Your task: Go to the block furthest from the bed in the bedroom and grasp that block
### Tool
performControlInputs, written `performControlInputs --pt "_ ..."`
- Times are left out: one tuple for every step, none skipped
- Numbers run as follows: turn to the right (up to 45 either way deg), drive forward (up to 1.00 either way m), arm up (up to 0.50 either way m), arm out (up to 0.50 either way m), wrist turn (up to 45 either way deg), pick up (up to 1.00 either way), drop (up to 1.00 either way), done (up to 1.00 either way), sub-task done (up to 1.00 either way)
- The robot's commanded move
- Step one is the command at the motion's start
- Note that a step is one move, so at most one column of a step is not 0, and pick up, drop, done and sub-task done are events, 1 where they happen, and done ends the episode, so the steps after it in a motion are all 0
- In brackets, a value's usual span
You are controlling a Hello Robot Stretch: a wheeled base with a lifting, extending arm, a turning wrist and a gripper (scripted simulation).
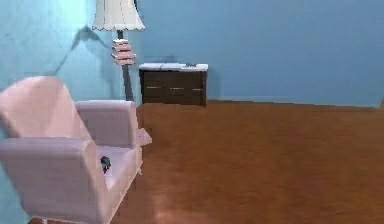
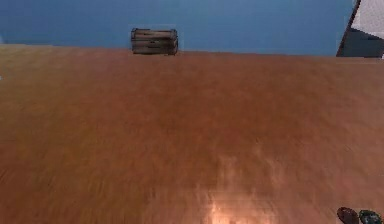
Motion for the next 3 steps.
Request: performControlInputs --pt "0.0 0.70 0.00 0.00 0.0 0.00 0.00 0.00 0.00" --pt "12.0 0.00 0.00 0.00 0.0 0.00 0.00 0.00 0.00" --pt "0.0 0.05 0.00 0.00 0.0 0.00 0.00 0.00 0.00"
